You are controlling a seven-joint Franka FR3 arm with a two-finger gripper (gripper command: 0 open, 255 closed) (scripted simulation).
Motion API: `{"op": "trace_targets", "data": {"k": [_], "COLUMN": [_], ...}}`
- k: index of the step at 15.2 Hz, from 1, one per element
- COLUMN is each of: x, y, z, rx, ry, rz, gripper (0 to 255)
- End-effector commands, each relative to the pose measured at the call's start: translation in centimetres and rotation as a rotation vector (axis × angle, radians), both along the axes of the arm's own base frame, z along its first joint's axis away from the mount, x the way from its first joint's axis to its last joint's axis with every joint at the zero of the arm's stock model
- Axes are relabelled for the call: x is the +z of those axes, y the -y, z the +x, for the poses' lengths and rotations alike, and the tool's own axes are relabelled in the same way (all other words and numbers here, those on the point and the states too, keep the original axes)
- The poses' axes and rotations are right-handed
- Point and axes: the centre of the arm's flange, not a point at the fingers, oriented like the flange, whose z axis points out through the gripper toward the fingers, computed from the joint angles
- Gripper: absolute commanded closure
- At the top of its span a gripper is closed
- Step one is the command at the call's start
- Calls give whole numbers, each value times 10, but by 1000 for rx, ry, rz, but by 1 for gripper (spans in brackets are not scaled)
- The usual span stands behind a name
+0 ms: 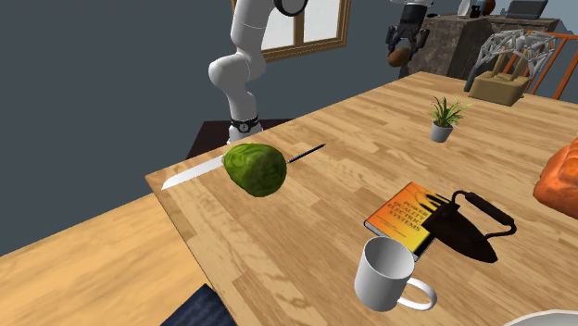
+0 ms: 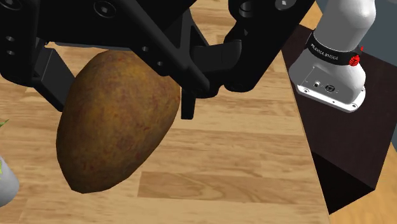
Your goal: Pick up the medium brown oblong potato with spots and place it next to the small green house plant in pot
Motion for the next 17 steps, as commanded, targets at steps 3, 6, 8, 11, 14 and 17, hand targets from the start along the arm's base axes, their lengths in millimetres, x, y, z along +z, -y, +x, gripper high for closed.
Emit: {"op": "trace_targets", "data": {"k": [3,6,8,11,14,17], "x": [-21,-37,-47,-63,-79,-95], "y": [-1,-1,-1,-1,-1,-1], "z": [1,1,1,1,1,1], "rx": [0,0,0,0,0,0], "ry": [0,0,0,0,0,0], "rz": [1,1,1,1,1,1], "gripper": [255,255,255,255,255,255]}}
